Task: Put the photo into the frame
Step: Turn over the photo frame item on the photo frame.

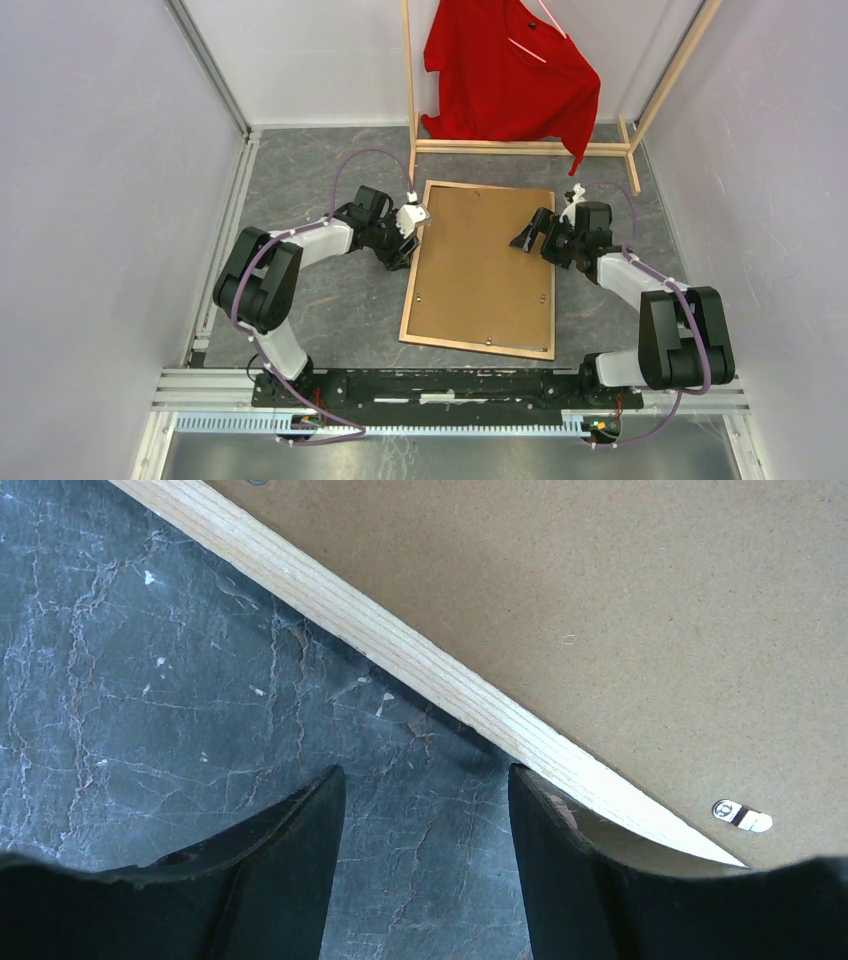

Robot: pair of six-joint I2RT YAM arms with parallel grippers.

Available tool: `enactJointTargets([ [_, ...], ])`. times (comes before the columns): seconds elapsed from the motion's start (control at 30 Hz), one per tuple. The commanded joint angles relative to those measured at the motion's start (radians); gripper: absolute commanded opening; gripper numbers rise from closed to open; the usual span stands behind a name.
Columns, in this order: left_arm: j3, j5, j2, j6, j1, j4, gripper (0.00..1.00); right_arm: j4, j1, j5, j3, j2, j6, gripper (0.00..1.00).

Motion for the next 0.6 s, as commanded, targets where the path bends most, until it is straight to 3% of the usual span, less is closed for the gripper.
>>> enactJointTargets([
  [0.0, 0.002, 0.024, -0.01, 0.027, -0.007, -0.014, 0.67, -0.067, 0.028, 0.024, 0.087, -0.012, -0.058, 0.98],
  [0.3, 0.014, 0.019, -0.017, 0.028, -0.007, -0.033, 0.67, -0.326, 0.117, 0.229, 0.212, 0.015, -0.21, 0.98],
  [0.57, 0.013, 0.018, -0.021, 0.026, -0.007, -0.037, 0.67, -0.41, 0.172, 0.388, 0.243, 0.01, -0.248, 0.98],
])
